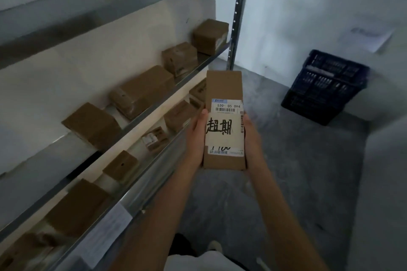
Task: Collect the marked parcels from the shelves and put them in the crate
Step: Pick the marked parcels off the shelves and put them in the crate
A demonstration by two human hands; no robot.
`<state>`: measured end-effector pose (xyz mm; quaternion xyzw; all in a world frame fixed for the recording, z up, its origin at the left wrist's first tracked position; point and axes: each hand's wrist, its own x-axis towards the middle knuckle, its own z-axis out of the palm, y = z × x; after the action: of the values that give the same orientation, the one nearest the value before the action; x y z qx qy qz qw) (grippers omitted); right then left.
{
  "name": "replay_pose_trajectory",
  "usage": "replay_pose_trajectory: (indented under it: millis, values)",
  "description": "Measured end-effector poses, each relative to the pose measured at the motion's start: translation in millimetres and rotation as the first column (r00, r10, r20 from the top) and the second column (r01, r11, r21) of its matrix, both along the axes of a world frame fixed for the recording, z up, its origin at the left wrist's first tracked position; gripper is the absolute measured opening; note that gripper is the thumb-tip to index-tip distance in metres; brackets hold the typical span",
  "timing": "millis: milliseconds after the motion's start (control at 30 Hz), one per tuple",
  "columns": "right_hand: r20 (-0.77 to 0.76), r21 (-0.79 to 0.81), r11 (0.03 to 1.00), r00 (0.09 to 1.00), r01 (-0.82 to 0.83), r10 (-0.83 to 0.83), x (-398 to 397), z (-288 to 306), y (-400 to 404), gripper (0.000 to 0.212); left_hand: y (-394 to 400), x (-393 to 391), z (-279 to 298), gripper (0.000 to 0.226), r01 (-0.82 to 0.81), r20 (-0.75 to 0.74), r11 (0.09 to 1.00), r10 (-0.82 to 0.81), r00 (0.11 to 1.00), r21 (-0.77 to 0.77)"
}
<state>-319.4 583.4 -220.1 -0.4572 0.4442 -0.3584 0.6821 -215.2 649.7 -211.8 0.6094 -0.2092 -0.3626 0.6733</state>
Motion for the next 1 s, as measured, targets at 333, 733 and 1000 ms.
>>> replay_pose_trajectory:
  millis: [333,733,1000]
  values:
    - [-0.019,0.008,0.964,0.964,0.266,-0.266,-63,-21,-76,0.041,-108,-51,-18,0.042,0.243,0.023,0.97,-0.244,0.97,0.033]
    - [-0.006,-0.016,0.9,0.9,0.435,-0.435,-93,-23,-215,0.05,-277,-79,-20,0.038,0.428,-0.017,0.903,-0.428,0.904,0.024]
    - [-0.025,0.035,0.856,0.856,0.516,-0.516,-144,-31,-325,0.036,-394,-128,-36,0.04,0.47,-0.048,0.881,-0.468,0.882,0.055]
